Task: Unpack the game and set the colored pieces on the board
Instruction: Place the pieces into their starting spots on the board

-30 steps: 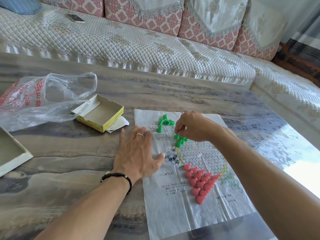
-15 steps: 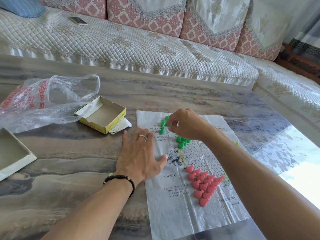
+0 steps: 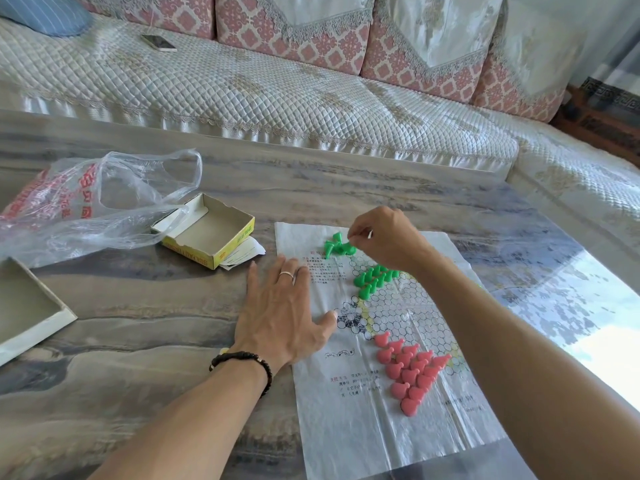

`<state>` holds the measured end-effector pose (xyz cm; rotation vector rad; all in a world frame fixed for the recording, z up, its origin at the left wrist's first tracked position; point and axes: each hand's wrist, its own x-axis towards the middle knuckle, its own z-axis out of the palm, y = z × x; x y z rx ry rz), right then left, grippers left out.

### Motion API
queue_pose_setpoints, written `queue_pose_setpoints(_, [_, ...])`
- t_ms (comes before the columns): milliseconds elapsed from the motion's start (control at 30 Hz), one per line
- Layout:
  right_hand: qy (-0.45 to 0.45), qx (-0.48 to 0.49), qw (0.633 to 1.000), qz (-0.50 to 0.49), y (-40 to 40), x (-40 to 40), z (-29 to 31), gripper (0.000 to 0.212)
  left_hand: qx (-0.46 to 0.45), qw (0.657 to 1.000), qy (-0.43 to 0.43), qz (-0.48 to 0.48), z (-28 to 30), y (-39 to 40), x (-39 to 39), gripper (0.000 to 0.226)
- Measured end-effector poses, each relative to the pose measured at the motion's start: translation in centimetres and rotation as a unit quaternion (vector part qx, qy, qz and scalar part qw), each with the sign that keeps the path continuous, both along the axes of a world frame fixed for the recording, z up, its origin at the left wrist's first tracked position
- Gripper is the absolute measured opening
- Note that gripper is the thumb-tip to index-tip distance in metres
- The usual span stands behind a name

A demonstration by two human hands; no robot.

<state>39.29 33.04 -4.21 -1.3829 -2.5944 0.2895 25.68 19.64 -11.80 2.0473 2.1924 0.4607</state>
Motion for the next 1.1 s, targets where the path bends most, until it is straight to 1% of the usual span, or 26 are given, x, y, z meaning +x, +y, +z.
queue_pose_setpoints(133, [0.003, 0.005, 0.999, -0.046, 1.2, 2.4, 0.7, 0.017, 0.003, 1.0, 0.006, 0.0, -0.1, 0.0, 0.0, 0.08])
queue_pose_setpoints(267, [-0.009, -0.023, 0.997, -0.067, 1.6, 3.3, 0.6, 0.017, 0.001, 1.0, 0.002, -0.001, -0.2, 0.1, -0.1, 0.08])
queue_pose_setpoints(867, [-0.031, -0.072, 0.995, -0.069, 2.2, 3.3, -1.2, 0.009, 0.005, 1.0, 0.001, 0.001, -0.3, 0.1, -0.1, 0.081])
queue_pose_setpoints(1100, [-0.004, -0.046, 0.997, -0.063, 3.3, 1.5, -1.8, 0.02, 0.004, 1.0, 0.002, 0.001, -0.3, 0.1, -0.1, 0.08])
